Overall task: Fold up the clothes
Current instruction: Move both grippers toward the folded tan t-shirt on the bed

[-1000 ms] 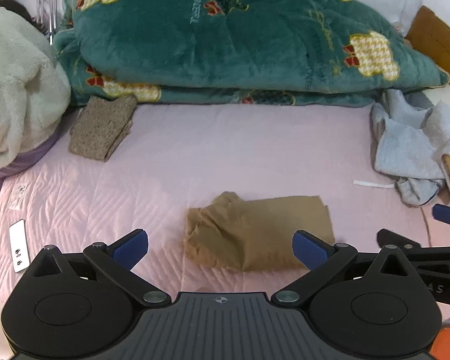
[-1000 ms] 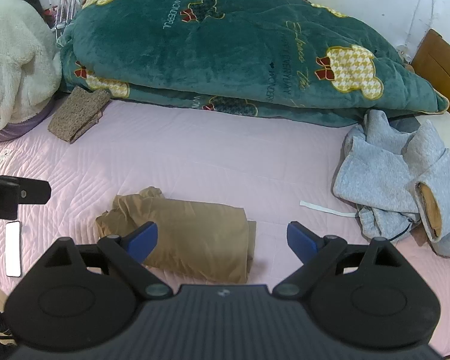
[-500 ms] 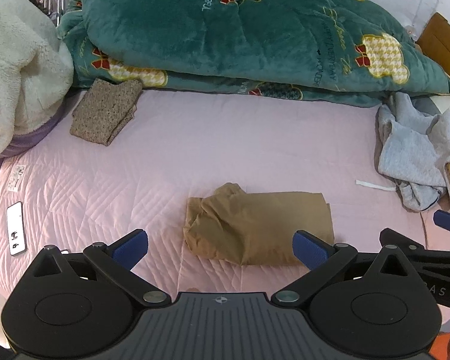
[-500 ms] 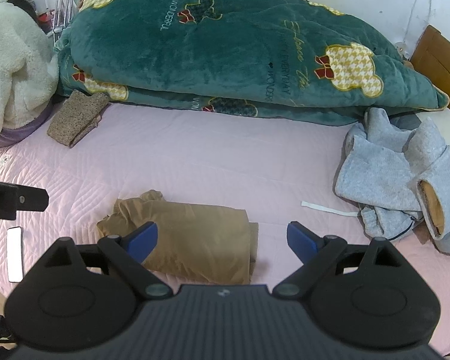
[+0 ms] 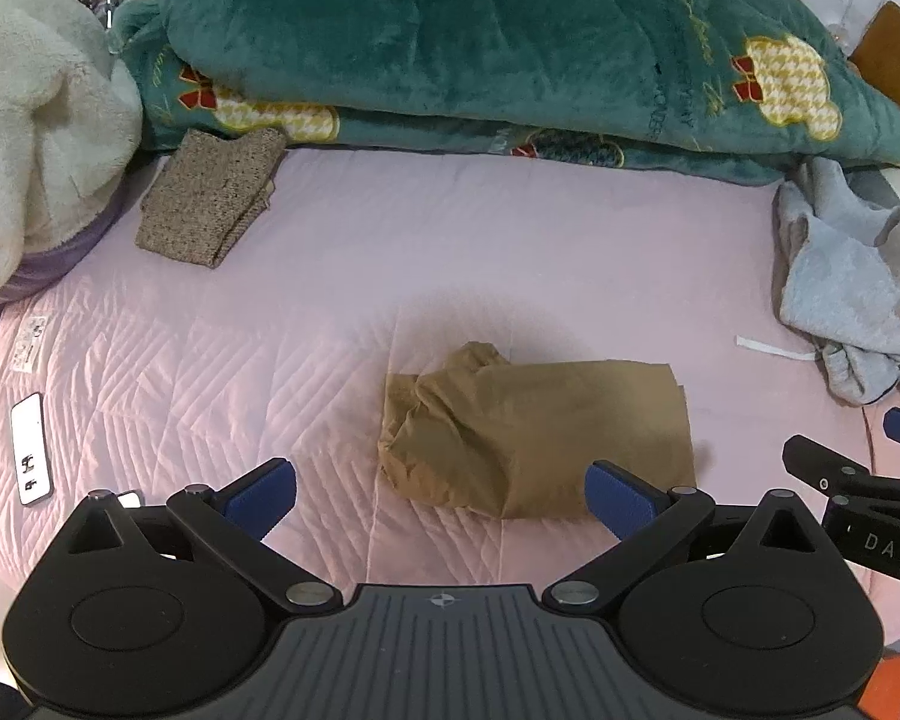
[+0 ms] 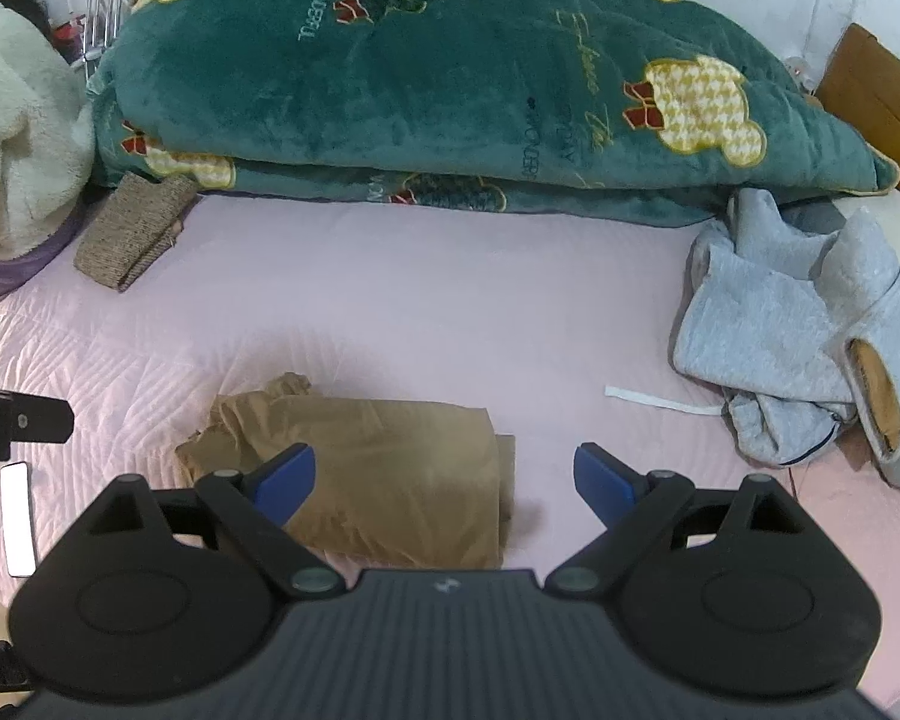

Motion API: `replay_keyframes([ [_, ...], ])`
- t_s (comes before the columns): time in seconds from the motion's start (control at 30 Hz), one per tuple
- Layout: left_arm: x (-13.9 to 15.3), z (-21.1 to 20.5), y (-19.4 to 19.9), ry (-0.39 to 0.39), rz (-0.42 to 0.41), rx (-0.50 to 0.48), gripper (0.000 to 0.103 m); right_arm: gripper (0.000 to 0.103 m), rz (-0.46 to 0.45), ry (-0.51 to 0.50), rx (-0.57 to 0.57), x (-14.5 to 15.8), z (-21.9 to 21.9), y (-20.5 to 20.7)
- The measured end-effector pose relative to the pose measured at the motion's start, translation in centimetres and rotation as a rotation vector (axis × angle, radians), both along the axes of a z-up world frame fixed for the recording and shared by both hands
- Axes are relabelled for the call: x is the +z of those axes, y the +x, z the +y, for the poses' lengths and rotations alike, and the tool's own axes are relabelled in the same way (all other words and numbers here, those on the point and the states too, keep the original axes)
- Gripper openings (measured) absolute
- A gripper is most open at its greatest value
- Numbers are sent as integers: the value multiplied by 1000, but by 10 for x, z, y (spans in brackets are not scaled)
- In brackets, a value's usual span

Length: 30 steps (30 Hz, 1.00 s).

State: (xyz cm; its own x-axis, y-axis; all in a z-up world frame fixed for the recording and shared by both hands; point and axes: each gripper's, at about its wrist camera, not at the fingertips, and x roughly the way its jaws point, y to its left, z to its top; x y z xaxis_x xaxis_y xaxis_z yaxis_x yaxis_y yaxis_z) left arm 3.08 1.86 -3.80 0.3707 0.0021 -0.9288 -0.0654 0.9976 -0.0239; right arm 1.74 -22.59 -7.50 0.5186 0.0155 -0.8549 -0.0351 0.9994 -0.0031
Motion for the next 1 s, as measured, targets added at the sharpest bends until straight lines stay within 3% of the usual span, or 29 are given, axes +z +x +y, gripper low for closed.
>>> replay_keyframes([
  [0.73, 1, -6, 9, -2, -4, -5, 103, 94, -2, 22, -15, 4, -12, 17],
  [1.0, -18, -3, 15, -9, 22, 9, 103, 94, 27, 42, -1, -12, -11, 22],
])
